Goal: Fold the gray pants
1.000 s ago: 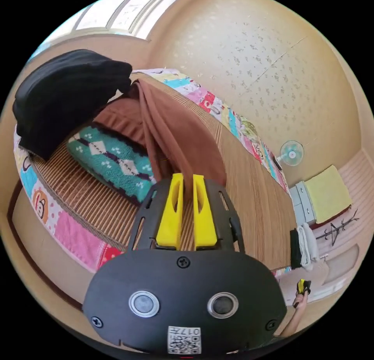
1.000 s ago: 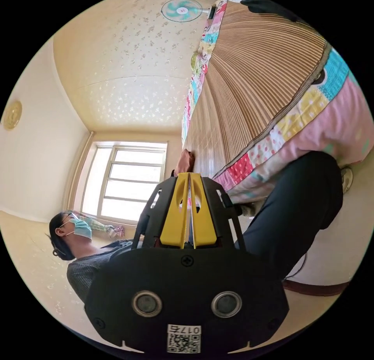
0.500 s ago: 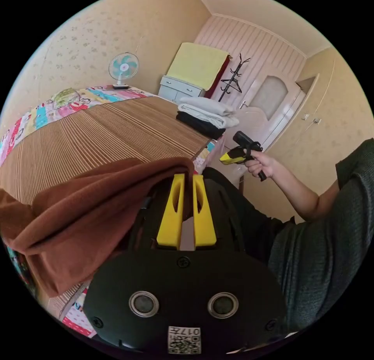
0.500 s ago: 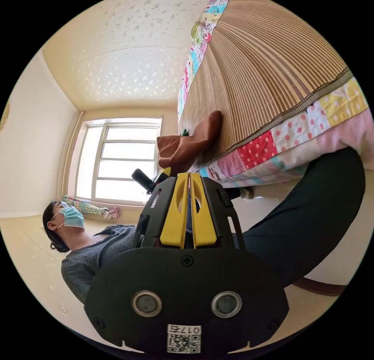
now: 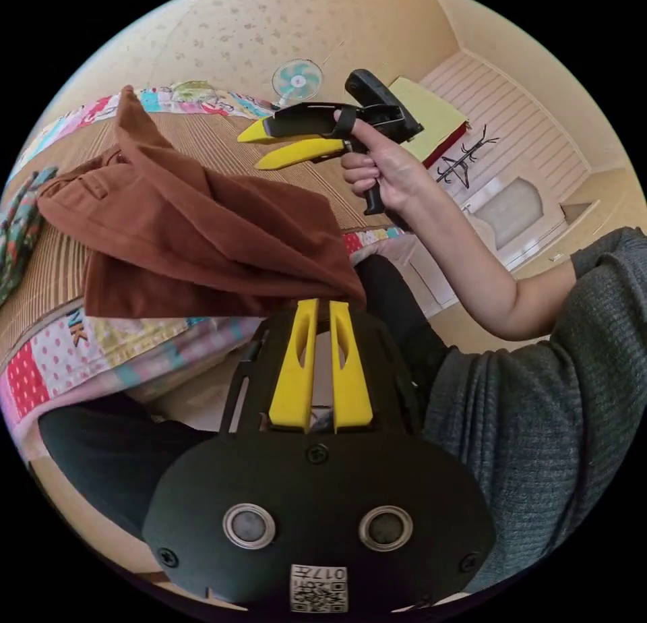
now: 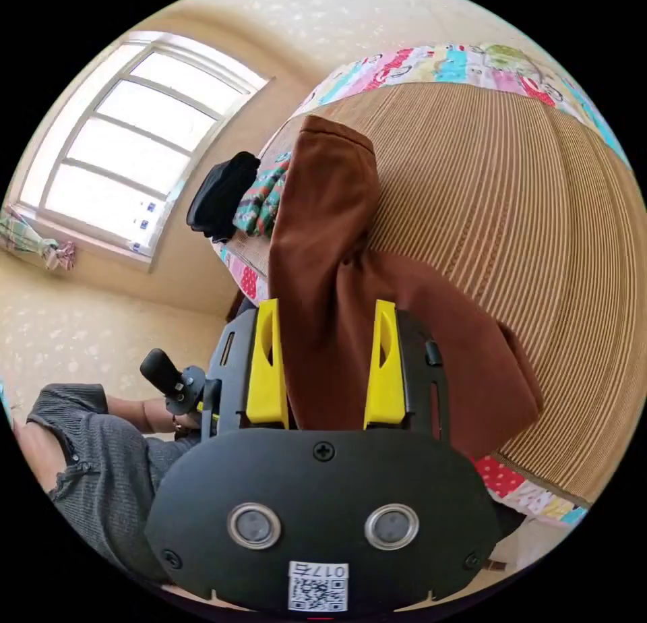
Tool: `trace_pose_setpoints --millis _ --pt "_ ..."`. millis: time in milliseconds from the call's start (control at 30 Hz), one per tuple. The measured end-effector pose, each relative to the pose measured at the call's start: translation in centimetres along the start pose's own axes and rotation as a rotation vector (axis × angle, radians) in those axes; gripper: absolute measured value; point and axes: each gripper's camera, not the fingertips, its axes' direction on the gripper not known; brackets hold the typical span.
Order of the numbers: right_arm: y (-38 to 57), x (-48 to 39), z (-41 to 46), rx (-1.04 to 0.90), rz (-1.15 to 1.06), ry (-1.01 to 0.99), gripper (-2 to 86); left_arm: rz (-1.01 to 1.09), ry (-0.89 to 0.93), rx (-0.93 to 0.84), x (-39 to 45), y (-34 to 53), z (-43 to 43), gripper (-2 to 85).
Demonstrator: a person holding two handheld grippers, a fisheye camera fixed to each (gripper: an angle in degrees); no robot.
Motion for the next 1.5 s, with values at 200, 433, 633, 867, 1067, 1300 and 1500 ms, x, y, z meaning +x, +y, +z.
trace_pose_setpoints --millis 200,433,633,867,1067,1300,1500 --pt "-6.4 -8.0 13.3 -0.181 -0.138 0.448 21.5 -0.315 -0.086 0.240 -7.5 0.3 -5.9 1.4" --pt "-1.8 -8.8 13.6 -0.054 -0.144 0.368 4.8 -0.579 0.009 0.291 -18.3 -6.4 -7.3 15.1" --pt "3.5 -9.8 6.2 0.112 -0.148 0.530 2.9 -0.641 0.045 0.165 -21.1 -13.5 -4.2 6.2" --pt "12.2 -11.4 -8.4 0.461 -0.072 0.639 2.6 -0.098 -0.139 0.492 -2.4 -13.8 -17.4 -0.4" --pt "25.9 -15.2 -21.0 1.022 -0.059 0.453 2.7 0.258 -0.272 0.903 11.9 -7.5 -28.2 -0.5" --pt "31.0 -13.4 -23.7 1.294 -0.064 0.128 2.8 0.414 -0.178 1.132 15.9 -6.8 -32.6 -0.5" --pt "7.1 -0.1 -30.4 1.052 0.124 0.216 3.4 0.285 -0.277 0.847 11.6 -35.4 -31.9 0.8"
